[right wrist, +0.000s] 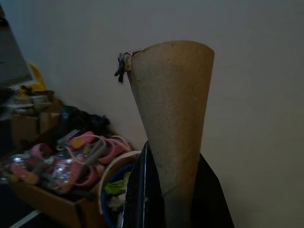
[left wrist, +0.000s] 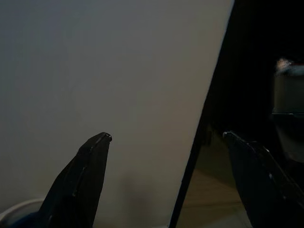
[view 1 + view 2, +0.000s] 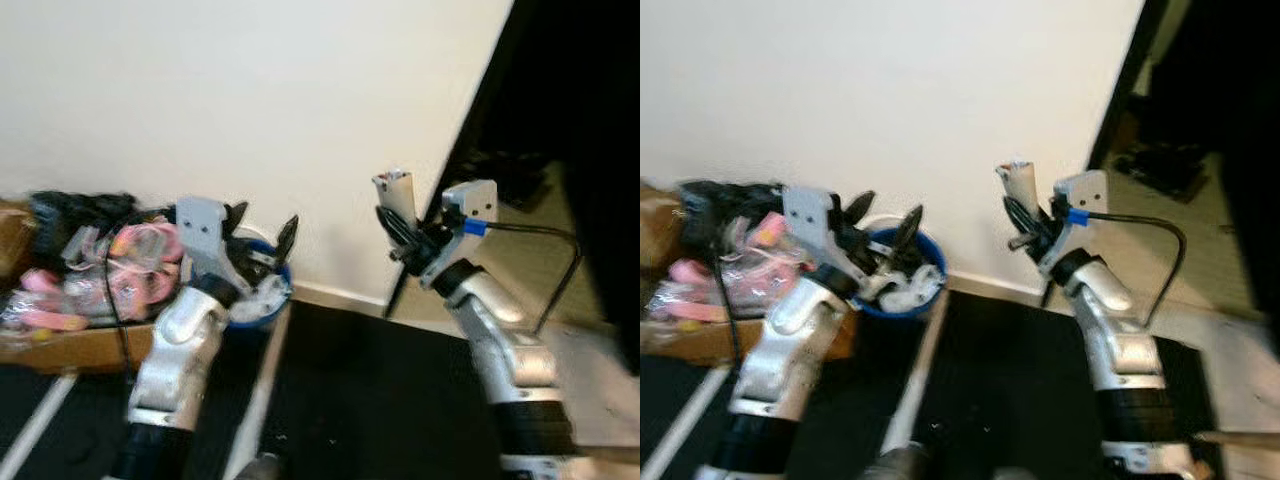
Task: Picking trash to rubbish bin
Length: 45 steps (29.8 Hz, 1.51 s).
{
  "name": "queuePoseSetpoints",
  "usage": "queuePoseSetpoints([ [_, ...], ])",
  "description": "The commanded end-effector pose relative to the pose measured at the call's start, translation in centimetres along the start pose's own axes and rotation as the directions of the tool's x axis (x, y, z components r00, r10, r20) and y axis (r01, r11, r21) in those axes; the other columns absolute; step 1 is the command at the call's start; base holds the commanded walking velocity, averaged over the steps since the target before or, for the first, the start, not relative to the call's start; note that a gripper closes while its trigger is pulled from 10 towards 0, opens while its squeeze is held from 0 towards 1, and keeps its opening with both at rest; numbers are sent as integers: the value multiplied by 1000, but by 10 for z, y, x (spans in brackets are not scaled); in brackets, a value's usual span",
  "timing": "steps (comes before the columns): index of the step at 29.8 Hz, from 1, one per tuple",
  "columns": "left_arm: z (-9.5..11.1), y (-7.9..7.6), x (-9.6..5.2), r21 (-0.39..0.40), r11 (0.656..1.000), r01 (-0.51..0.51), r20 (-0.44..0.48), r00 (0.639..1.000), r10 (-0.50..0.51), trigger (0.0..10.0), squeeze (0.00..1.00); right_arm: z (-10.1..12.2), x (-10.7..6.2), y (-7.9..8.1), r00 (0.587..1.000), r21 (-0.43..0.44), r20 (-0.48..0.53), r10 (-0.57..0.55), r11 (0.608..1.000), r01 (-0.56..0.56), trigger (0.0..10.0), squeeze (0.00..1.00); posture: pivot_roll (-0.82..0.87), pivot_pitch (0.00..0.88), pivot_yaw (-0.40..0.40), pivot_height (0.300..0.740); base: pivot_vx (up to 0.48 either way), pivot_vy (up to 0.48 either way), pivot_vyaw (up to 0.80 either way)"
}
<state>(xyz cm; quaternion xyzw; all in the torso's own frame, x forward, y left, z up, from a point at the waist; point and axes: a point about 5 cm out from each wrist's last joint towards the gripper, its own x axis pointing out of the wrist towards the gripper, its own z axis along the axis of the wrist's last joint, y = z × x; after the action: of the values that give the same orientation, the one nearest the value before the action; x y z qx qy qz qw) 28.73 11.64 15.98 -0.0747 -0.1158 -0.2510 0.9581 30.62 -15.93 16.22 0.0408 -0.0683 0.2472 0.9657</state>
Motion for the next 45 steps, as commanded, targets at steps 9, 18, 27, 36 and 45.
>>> queuePoseSetpoints([
  [9,-3,6,-4,-3,1000,-18,-9,1000,18,10000,0,-2,5,5,1000,15,8,23,1000,-23,10000,0,-24,0,-33,740,0,0,662],
  [18,-4,9,-2,5,1000,-15,-11,1000,15,10000,0,-4,9,5,999,22,11,33,999,-33,10000,0,-20,0,-25,740,0,0,660],
  [27,-4,10,-1,18,1000,-8,-16,1000,8,10000,0,-4,10,6,999,23,10,41,999,-41,10000,0,-20,0,-22,740,0,0,662],
  [36,-5,9,-1,28,1000,1,-21,1000,0,10000,0,-5,10,6,998,18,9,55,998,-56,10000,0,-23,0,-22,740,0,0,660],
  [45,-9,5,-1,31,999,23,-37,999,-21,10000,0,-6,10,5,997,13,-1,72,997,-72,10000,0,-26,0,-23,740,0,0,662],
])
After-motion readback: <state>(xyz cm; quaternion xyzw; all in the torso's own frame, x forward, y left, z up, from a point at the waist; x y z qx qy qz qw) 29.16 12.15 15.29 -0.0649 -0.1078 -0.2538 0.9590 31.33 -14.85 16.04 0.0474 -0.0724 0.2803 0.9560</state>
